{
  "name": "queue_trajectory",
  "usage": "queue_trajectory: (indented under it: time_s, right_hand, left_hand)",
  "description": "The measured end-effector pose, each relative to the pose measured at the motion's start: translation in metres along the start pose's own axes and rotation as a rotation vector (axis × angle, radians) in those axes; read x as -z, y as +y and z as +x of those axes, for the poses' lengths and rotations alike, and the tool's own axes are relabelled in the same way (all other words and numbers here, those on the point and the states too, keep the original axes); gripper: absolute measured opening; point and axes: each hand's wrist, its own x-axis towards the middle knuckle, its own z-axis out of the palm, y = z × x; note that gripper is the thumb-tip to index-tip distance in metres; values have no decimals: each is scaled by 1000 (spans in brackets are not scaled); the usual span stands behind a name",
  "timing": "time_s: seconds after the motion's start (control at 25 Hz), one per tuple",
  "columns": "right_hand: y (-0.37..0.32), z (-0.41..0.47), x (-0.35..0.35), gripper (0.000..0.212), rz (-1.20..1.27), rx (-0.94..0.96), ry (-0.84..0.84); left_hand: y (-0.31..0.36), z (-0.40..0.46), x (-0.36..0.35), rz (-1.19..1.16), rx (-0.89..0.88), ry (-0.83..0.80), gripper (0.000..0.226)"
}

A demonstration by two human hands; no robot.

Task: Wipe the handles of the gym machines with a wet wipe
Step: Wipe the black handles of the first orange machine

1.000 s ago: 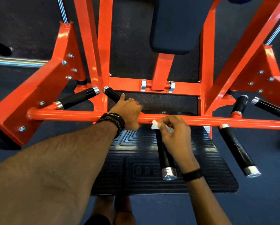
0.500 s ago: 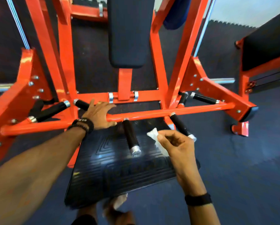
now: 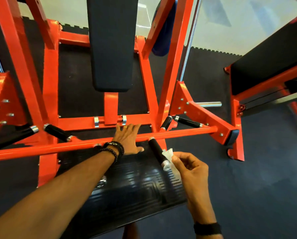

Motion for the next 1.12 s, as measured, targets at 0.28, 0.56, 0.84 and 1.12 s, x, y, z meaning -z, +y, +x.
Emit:
queue_trajectory:
  time_s: [0.28,0.56,0.84,1.12]
  right_hand:
    - [68,91,-5,6,-376,104,-188]
    - [95,135,-37,10,-377,155,-280]
    - [84,116,-17,14,-385,119,-393]
    - [92,176,-64,7,-393,130,-374]
  left_hand:
    - [-17,50,-37,228,92,-65,113]
    - [-24,56,-37,100,140,-310,106]
    - [-30,59,-39,10,164,-333,110]
    - [-27,57,-37,25,178,-282,109]
